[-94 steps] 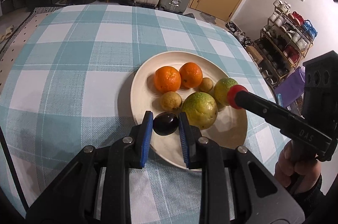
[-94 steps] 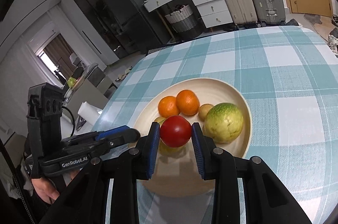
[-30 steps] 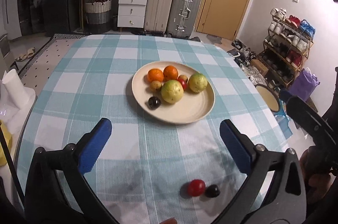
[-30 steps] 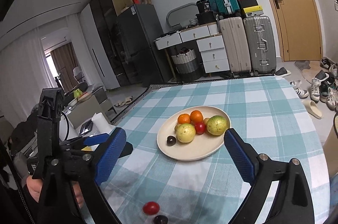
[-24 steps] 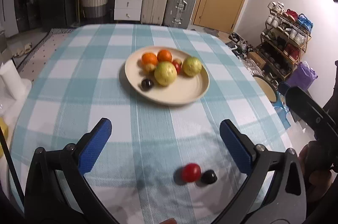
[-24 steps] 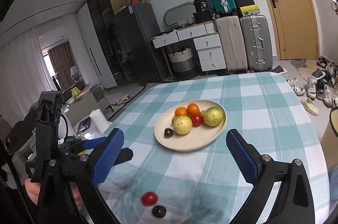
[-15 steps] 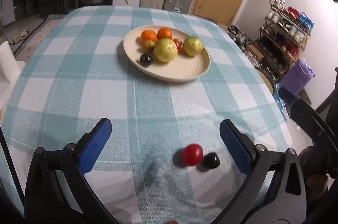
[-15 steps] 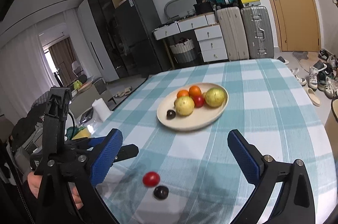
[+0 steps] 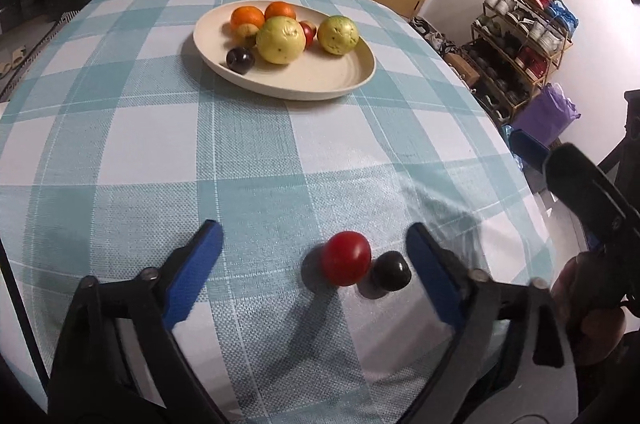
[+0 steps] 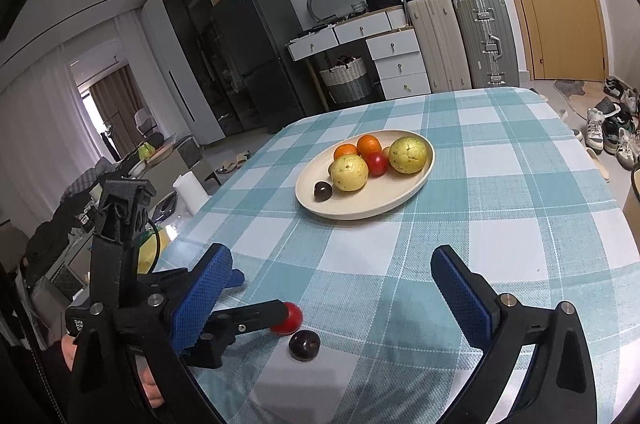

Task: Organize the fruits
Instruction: 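Grasp the small red tomato with the left tool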

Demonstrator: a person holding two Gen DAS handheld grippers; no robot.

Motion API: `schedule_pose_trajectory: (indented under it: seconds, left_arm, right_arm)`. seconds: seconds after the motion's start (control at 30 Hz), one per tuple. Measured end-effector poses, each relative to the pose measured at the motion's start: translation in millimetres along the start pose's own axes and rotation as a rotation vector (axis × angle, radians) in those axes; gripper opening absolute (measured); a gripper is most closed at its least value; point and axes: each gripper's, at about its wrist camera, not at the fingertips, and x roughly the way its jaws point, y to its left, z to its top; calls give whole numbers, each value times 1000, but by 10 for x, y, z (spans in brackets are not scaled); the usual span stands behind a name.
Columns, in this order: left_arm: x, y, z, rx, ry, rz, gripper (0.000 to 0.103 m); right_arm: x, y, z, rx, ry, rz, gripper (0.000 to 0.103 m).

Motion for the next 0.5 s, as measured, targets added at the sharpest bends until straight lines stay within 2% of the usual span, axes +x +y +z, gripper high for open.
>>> schedule_pose_trajectory:
  seconds: [0.07, 0.33, 0.4, 0.43, 0.5]
  left_arm:
    - [28, 13, -10, 1, 13, -15, 73]
    - [84, -57, -41, 53, 48, -43, 45]
    - [111, -81, -48, 70, 65, -53, 36]
    - [132, -92, -51, 75, 77, -62, 28]
    - [147, -104, -62, 80, 86, -77, 24]
  right_arm:
    - [1, -11, -5, 7, 7, -2, 102]
    - [18, -53, -18, 27, 14, 1, 102]
    - [18, -58, -17, 28, 14, 2, 102]
    - [17, -58, -17, 29, 14, 2, 102]
    - [18, -58, -16, 26, 15, 0, 102]
